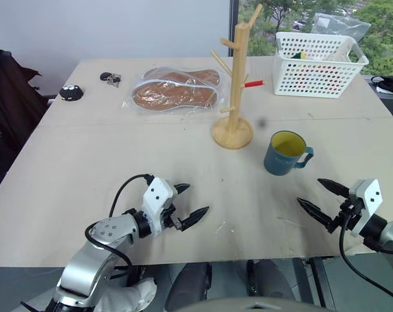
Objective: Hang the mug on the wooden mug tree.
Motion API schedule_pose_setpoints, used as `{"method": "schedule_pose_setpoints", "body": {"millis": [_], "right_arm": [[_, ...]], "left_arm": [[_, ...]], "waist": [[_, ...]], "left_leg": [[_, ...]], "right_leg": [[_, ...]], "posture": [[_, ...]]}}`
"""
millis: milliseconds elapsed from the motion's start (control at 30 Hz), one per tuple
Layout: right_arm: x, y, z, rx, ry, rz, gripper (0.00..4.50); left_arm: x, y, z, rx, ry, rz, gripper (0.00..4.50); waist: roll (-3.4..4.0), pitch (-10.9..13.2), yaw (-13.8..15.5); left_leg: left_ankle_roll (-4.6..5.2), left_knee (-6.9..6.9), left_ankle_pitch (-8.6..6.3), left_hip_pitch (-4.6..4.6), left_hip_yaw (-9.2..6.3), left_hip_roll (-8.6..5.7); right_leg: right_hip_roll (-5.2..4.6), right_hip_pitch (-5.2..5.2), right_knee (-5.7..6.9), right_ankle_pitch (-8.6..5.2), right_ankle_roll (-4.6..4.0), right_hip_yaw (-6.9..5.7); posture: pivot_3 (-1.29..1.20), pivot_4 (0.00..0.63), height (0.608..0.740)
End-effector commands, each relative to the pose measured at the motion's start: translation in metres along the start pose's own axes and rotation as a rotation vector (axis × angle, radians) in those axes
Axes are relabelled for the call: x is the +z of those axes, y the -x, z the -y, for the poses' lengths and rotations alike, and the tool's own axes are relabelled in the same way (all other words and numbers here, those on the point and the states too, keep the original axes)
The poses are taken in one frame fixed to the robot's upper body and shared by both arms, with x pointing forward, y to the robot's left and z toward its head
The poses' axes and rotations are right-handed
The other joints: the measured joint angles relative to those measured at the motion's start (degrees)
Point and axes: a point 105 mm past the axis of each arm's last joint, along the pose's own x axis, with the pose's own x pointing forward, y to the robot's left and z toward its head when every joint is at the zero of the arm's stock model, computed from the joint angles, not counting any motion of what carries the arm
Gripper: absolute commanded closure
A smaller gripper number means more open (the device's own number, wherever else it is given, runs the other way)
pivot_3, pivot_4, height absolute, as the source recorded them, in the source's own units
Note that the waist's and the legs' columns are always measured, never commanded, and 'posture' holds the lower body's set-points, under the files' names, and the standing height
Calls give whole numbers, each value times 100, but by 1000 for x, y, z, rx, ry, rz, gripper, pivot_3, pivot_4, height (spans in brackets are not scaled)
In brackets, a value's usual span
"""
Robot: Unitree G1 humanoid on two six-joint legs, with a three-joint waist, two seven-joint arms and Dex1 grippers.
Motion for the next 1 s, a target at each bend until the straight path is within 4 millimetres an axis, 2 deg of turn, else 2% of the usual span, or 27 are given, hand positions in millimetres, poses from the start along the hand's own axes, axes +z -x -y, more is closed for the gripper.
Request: {"method": "schedule_pose_setpoints", "body": {"millis": [33,133,700,867,1000], "right_arm": [[5,0,9,-16,32,22,21],[2,0,17,-38,29,17,21],[1,-5,25,-114,28,36,21],[7,-13,41,-261,18,78,21],[12,-27,46,-342,-1,129,21]], "left_arm": [[7,3,2,-11,-34,23,0],[7,4,3,-21,-19,35,0],[17,-4,1,-49,-62,81,0],[32,-9,3,-91,-94,123,0],[47,-13,11,-158,-129,168,0]], "waist": [[0,0,1],[0,0,-6],[0,0,6],[0,0,-4],[0,0,-8]], "left_leg": [[0,0,0,0,0,0],[0,1,0,1,4,-1],[0,-1,0,-1,0,-2],[0,-1,0,0,1,-2],[-2,-1,1,-1,0,-3]], "right_leg": [[0,0,0,0,0,0],[-2,0,-1,-3,-7,1],[-4,0,-1,-2,-4,-3],[-3,-1,-1,-1,-3,-3],[-2,-1,0,2,1,-4]], "posture": [[0,150,740],[0,150,740],[0,150,740],[0,150,740],[0,150,740]]}}
